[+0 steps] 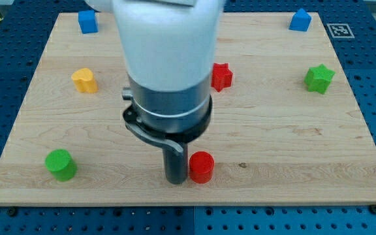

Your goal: Push the red circle to the bottom right of the board

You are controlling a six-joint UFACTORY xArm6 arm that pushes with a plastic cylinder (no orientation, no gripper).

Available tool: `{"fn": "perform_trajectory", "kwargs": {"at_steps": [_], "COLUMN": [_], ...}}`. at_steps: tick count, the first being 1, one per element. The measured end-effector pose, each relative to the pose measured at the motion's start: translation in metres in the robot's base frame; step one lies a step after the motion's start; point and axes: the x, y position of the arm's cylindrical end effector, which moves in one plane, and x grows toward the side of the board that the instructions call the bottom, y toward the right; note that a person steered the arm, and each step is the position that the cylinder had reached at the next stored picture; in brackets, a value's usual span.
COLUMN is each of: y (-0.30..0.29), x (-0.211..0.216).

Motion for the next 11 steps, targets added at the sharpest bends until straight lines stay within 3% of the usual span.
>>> {"fn": "perform_trajectory", "kwargs": {"at_steps": [1,3,6,8,11], "y": [-0.001,-0.001,-0.001,-0.001,-0.013], "x": [-0.009,-0.068,-0.078,-0.079,-0.019]}}
